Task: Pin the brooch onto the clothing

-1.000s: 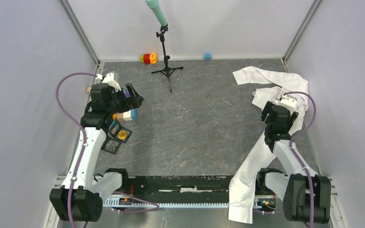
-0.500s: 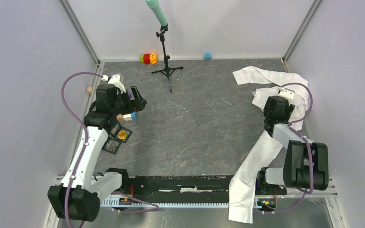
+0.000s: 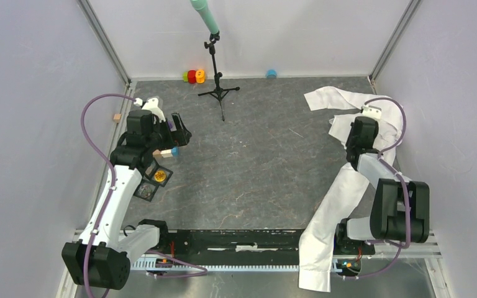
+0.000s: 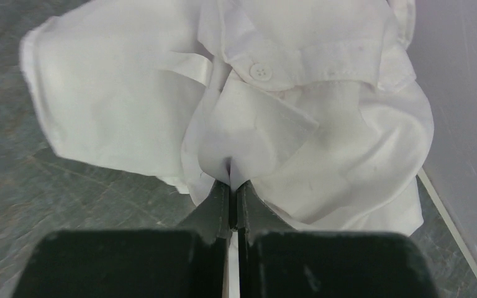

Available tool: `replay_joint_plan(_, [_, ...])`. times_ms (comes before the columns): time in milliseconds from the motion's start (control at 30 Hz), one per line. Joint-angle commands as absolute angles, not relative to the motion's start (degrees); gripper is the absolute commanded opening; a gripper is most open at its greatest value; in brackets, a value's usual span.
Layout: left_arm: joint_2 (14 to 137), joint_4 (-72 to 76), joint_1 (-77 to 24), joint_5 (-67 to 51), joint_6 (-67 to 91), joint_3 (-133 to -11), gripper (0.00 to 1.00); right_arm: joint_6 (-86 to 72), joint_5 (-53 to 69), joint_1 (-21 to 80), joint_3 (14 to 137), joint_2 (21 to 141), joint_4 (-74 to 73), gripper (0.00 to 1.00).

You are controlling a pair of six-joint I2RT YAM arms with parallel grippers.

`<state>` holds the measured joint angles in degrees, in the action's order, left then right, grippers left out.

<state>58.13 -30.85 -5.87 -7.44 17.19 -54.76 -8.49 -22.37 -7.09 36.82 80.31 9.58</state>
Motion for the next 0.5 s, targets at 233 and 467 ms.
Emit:
replay_joint_plan(233, [57.3,-29.3,-6.1,-6.6,13.6,-55.7,1.00,-8.9,9.6,-1.9,55.7,61.5,2.2,0.00])
replay_joint_plan(467, [55.3,-24.8,-6.0,-13.8,12.0,-54.2,1.00,-19.0,36.0,-0.3,77.2,63.7,6.6,0.00])
